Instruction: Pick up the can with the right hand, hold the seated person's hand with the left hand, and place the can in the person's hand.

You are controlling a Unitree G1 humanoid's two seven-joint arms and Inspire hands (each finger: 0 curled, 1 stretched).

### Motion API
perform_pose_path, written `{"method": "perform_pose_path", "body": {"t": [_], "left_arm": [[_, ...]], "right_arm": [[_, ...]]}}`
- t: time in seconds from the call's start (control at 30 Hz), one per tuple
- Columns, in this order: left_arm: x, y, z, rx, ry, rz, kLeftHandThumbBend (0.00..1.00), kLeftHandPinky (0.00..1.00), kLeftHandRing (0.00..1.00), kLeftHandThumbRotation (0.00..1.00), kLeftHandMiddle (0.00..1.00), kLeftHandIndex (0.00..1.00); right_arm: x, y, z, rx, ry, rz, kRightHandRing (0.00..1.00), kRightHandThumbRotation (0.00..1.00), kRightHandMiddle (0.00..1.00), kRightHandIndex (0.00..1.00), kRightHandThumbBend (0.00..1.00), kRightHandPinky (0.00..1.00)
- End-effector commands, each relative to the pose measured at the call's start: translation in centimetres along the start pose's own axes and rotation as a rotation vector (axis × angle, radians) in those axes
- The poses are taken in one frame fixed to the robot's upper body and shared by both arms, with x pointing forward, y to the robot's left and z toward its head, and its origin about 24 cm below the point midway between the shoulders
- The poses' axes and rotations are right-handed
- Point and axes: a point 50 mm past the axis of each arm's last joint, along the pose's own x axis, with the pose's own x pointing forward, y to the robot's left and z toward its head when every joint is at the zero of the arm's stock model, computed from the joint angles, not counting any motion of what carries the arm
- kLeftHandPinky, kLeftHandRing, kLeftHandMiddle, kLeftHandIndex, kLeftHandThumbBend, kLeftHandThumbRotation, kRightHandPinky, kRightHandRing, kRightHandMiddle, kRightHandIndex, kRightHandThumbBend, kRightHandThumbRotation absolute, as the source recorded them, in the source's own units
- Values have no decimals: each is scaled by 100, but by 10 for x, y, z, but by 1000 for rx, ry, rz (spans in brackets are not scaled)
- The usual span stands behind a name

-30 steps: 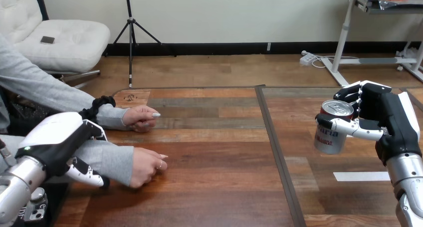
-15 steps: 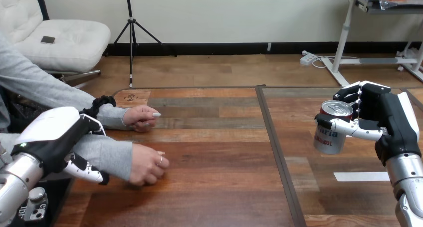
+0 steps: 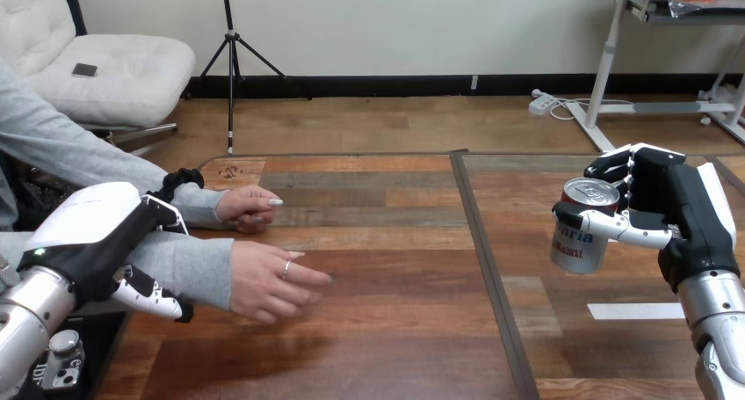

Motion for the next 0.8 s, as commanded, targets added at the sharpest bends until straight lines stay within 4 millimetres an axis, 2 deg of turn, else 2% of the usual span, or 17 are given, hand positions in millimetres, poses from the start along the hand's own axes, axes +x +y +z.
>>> {"method": "perform_pose_path", "body": {"t": [0.0, 0.43, 0.77], "left_arm": [[1, 59, 13, 54, -60, 230, 85, 20, 25, 0, 32, 46], [-1, 60, 17, 50, -99, 281, 88, 20, 24, 0, 32, 45], [-1, 57, 19, 42, -137, 331, 90, 19, 23, 0, 31, 44]], "right_arm": [[19, -3, 26, 11, -124, -23, 28, 0, 39, 40, 87, 25], [19, -3, 27, -1, -129, -21, 22, 0, 38, 40, 88, 17], [19, -2, 27, -11, -131, -18, 23, 0, 38, 40, 89, 19]]}}
